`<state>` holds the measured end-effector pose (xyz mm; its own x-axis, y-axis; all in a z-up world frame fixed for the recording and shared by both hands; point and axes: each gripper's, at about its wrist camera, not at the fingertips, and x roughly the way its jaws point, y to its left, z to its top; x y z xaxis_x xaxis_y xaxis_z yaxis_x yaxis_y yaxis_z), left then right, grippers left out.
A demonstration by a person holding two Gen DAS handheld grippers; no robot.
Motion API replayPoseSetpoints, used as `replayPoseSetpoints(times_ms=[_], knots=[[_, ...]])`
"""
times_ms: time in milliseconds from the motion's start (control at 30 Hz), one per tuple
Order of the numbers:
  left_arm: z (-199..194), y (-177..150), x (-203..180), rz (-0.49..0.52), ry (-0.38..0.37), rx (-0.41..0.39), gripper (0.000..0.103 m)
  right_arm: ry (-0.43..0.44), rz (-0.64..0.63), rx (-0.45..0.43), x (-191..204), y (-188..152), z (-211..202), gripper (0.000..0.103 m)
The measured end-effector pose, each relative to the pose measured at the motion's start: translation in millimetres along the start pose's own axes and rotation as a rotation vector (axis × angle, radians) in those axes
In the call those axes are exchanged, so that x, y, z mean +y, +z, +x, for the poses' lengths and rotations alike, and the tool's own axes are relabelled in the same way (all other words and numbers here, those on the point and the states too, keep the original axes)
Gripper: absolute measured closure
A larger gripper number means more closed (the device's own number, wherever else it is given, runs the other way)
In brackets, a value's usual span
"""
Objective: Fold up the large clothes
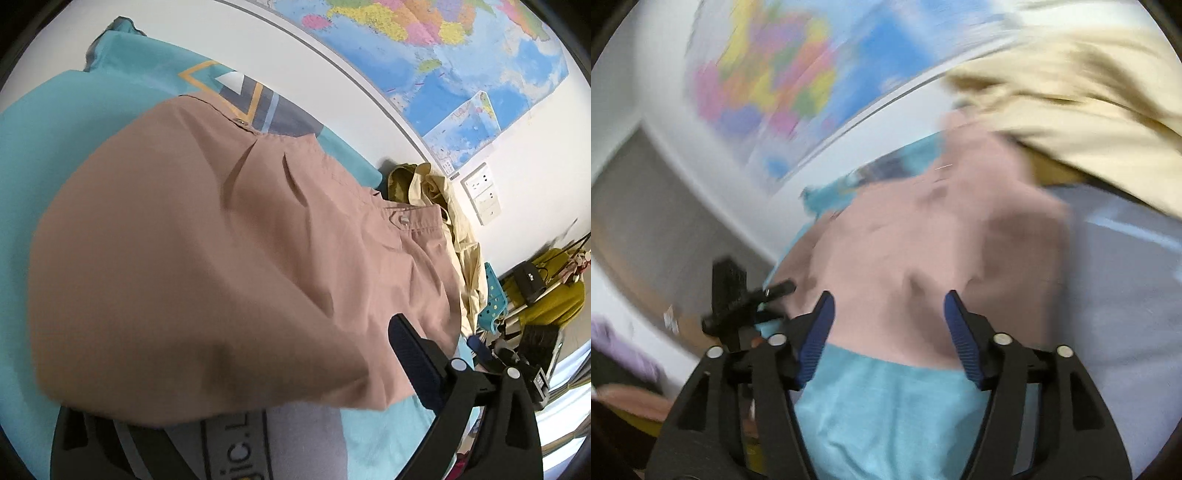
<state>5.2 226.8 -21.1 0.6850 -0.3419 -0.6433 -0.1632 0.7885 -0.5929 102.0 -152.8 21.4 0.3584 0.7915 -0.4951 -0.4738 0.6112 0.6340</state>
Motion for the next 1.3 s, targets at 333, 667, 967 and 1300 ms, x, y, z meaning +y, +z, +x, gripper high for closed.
replayPoseSetpoints(times_ms=[333,667,967,1300], knots=[[22.3,20.4,-12.2,0.083,0.137,0.034,0.022,-0.043,0.211,0.046,-70.4,7.0,18.0,0.033],[28.2,17.9,-20.0,0.135,0.210,0.029,0.023,-0.002,0.094,0.169,-58.5,34.7,78.1,0.030],[45.0,17.0,-33.6,0.214,0.285,0.028,0.017,0.060,0.071,0.239,-49.5,43.4,101.6,0.029],[47.3,20.6,-34.7,0.222,0.317,0.024,0.034,0.157,0.164,0.244,-64.3,39.8,114.0,0.066]])
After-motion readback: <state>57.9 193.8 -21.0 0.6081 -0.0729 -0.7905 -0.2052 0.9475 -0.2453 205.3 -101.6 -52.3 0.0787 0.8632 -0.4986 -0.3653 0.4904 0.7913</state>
